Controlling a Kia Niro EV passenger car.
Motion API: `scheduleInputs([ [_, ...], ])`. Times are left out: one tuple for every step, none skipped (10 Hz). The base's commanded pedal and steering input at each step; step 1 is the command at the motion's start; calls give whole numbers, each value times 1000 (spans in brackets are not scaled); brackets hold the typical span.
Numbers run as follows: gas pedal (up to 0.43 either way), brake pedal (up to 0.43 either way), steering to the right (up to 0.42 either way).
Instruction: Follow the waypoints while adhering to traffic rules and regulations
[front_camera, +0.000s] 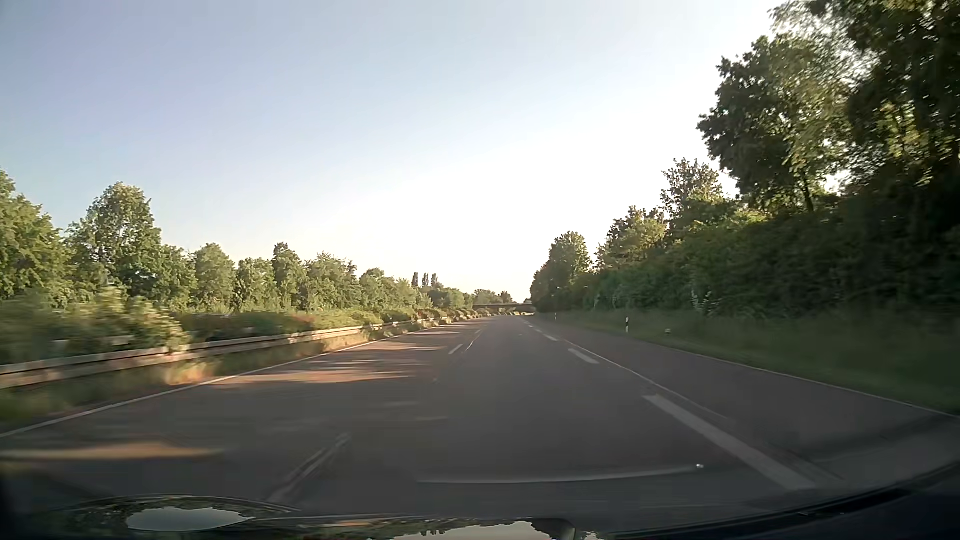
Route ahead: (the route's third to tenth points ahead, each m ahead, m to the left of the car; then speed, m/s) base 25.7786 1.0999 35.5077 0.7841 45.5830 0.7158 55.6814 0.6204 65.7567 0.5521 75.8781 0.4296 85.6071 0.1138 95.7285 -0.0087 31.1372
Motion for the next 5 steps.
scheduleInputs([
  [350, 0, 1],
  [350, 0, 1],
  [350, 0, 1],
  [350, 0, 1],
  [350, 0, 1],
])
